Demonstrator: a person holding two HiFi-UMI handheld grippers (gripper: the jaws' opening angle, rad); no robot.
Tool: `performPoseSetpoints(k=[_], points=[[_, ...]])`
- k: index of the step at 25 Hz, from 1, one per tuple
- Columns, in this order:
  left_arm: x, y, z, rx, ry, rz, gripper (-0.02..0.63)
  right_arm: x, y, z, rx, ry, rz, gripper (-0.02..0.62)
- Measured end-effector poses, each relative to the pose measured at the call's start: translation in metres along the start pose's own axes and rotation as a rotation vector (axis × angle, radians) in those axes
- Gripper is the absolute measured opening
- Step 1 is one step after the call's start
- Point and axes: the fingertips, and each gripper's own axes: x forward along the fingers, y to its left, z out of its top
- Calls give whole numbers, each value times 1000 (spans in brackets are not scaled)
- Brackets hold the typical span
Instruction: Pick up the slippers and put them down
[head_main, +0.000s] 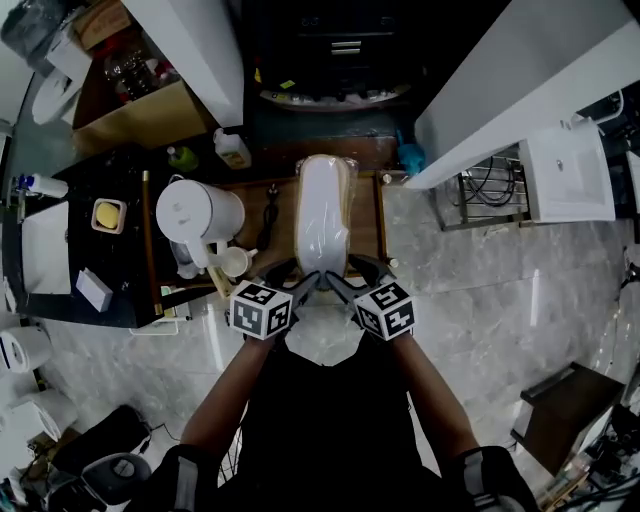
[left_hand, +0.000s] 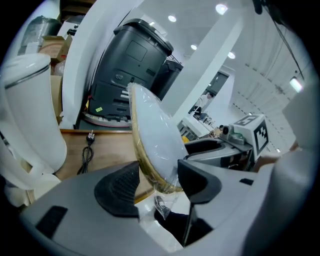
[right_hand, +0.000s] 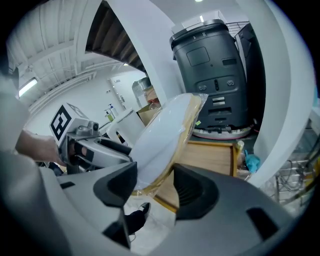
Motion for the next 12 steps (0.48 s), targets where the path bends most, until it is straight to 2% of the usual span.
performPoseSetpoints(k=[12], points=[[-27,-42,39,62,-86,-26,244,-51,13,40,-68,-89,-39,233]])
